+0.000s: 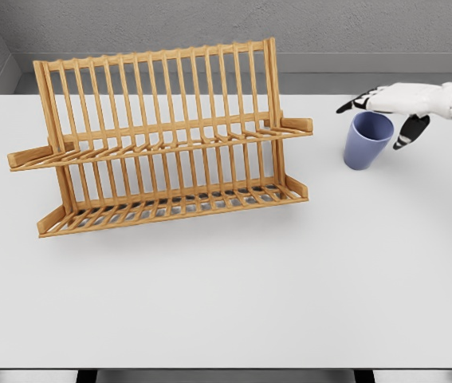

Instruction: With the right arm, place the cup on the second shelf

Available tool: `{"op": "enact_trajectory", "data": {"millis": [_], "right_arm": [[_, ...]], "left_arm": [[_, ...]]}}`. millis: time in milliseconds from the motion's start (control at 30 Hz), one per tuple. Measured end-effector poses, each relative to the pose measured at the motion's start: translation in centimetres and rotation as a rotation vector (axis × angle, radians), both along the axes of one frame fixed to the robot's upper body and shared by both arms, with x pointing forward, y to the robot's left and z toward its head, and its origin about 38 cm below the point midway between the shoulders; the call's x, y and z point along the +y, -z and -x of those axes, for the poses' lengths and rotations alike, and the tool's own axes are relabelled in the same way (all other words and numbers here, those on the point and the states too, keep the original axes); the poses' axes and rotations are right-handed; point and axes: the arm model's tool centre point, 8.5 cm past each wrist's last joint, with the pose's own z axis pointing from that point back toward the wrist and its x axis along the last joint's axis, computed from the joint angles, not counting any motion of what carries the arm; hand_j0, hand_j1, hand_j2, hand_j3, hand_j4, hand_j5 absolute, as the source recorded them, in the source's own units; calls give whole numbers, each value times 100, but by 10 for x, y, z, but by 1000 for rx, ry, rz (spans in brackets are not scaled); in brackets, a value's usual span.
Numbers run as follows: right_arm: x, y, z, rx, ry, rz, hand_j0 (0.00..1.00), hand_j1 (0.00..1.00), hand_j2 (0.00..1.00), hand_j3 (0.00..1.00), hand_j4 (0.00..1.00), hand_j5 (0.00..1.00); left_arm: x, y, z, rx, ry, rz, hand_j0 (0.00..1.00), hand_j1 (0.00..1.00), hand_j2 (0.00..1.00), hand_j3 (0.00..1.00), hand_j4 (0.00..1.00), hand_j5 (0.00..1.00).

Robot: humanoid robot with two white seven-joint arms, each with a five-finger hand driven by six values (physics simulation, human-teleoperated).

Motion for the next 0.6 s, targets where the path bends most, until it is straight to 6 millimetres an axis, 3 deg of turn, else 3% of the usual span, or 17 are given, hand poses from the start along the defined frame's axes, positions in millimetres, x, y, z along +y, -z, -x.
{"op": "enact_trajectory", "data": {"millis": [400,467,600], "right_arm": [[-2,18,-2,44,26,14,100,100,100,100,100,100],[-2,19,-3,46,29,11,76,76,76,76,76,76],[-2,18,-3,44,31,7,72,72,72,72,72,72]], "left_arm": [[0,0,0,0,0,0,100,100,100,100,100,100],[0,0,0,0,0,0,100,100,100,100,100,100],[0,0,0,0,0,0,100,100,100,100,100,100]]}}
